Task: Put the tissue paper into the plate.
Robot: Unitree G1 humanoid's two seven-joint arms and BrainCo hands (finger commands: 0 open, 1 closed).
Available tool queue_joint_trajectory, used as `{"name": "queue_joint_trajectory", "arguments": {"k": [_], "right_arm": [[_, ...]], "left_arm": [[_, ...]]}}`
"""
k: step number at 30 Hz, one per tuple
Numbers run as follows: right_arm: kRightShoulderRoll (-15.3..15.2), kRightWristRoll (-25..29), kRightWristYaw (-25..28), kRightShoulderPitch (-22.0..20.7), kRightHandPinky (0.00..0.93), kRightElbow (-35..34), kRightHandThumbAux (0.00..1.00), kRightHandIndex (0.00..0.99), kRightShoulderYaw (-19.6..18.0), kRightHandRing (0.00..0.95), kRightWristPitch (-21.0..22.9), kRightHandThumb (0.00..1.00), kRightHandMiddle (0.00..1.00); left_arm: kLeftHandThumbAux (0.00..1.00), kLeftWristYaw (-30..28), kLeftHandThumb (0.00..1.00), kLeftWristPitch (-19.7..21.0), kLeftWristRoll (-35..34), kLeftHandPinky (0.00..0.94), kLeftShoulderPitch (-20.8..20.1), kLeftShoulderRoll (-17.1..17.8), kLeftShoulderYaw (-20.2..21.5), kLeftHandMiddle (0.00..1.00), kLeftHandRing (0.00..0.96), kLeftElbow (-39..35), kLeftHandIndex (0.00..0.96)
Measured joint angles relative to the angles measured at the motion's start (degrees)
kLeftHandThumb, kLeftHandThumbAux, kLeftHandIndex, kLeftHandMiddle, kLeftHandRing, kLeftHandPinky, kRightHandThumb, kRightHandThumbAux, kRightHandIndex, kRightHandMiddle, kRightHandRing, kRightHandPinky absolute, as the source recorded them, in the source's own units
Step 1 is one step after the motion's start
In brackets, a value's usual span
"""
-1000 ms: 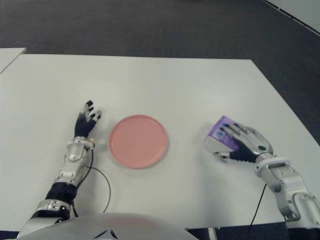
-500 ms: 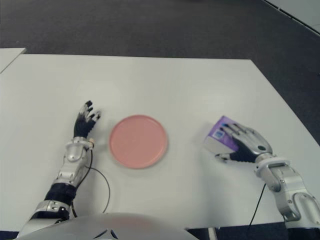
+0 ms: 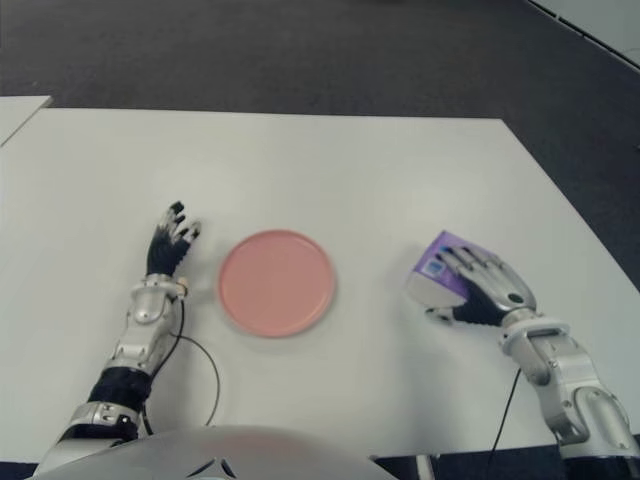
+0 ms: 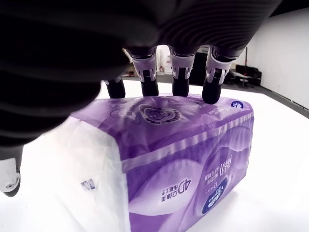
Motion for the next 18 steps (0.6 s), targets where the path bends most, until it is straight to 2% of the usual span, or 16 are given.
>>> {"name": "queue_joint_trajectory", "arguments": {"k": [18], "right_arm": [[0.0, 0.0, -0.7, 0.4, 0.000, -0.5, 0.445, 0.000, 0.4, 0.000, 0.2, 0.049, 0.000]], "left_arm": [[0.619, 0.0, 0.000, 0.1, 0.0, 0.000, 1.2, 0.0, 0.0, 0.000, 0.000, -1.4, 0.000]]}}
